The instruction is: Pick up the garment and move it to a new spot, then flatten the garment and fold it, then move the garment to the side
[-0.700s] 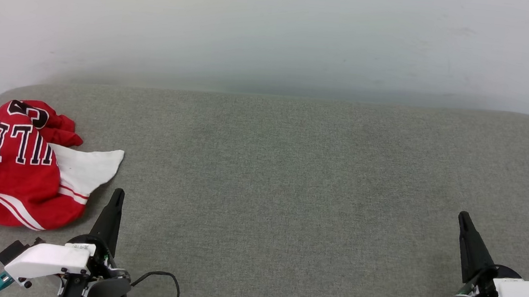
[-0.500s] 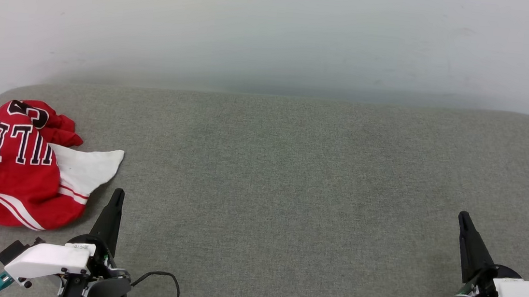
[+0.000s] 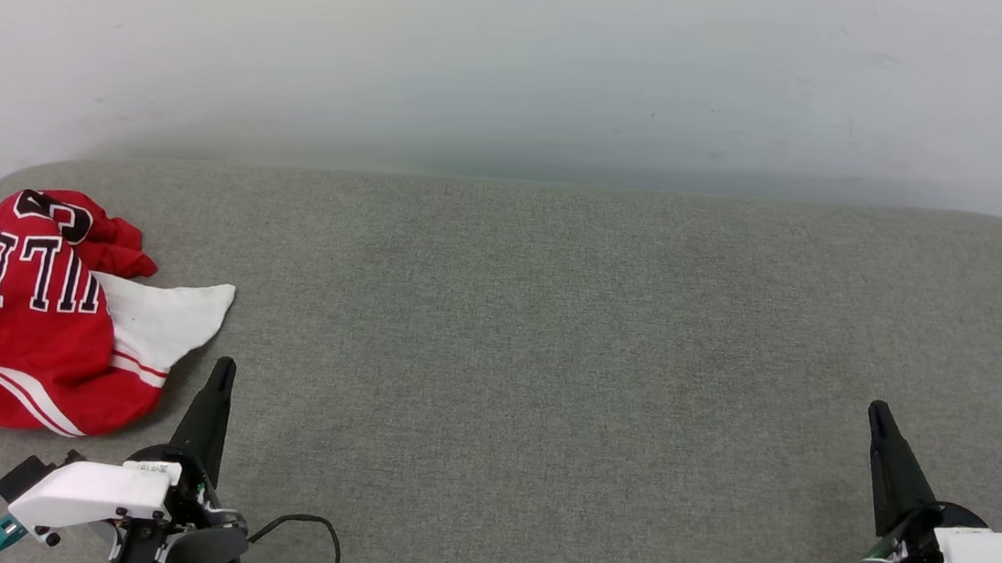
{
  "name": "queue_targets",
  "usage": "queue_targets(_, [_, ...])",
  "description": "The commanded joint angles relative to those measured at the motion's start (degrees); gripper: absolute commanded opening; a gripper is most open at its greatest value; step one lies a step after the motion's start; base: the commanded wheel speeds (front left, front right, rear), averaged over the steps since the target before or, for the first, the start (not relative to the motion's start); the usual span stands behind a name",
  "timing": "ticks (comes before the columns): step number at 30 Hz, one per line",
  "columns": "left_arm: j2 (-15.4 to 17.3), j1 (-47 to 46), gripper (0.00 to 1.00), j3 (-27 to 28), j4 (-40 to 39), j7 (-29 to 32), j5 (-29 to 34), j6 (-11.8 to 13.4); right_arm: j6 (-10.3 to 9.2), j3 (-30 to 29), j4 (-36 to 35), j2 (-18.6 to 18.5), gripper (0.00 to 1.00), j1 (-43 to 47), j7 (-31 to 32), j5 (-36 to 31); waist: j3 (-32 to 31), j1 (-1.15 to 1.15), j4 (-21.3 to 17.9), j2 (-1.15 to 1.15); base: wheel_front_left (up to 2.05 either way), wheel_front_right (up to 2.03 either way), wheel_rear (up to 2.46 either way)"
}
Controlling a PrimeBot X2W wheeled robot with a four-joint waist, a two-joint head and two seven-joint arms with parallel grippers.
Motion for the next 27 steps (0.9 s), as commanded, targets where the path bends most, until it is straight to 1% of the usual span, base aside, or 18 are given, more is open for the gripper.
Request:
queue_targets(1, [-0.09,-0.49,0.00,0.14,0.05,0.22,0.11,-0.19,-0.02,0.02,0.04,0.25,0.00,-0.62,0.03,0.21,0.00,0.00,0.00,0.00,0.00,0.00,0.00])
queue_targets(2, [-0.09,-0.49,0.00,0.14,0.05,0.22,0.11,-0.19,-0.02,0.02,0.04,0.25,0.00,-0.62,0.03,0.21,0.00,0.00,0.00,0.00,0.00,0.00,0.00])
queue_targets(3, [-0.02,0.06,1.00,-0.02,0.13,-0.05,0.01,0.00,0.00,0.00,0.10,0.01,1.00,0.07,-0.02,-0.02,0.00,0.00,0.00,0.00,0.00,0.00,0.00])
queue_targets(8, [-0.22,2.01,1.00,-0.40,2.05,-0.37,0.16,0.05,-0.01,0.24,2.02,0.03,1.00,2.19,-0.26,-0.21,0.04,0.00,0.00,0.00,0.00,0.00,0.00])
queue_targets(19, [-0.19,3.09,1.00,-0.16,0.43,-3.53,3.03,0.03,-0.01,1.39,1.17,0.04,1.00,2.57,-3.45,-3.92,0.18,0.00,-0.17,0.00,0.00,0.00,0.00])
queue_targets(23, [-0.18,3.34,1.00,1.27,0.43,-4.58,5.51,0.02,-0.01,1.54,1.13,0.05,1.00,2.46,-4.52,-7.25,0.29,0.00,-0.30,0.00,0.00,0.00,0.00])
queue_targets(27, [-0.17,3.37,1.00,2.10,0.17,-5.58,8.62,0.01,-0.01,1.92,0.82,0.05,1.00,2.15,-5.53,-12.61,0.42,0.00,-0.39,0.00,0.00,0.00,0.00])
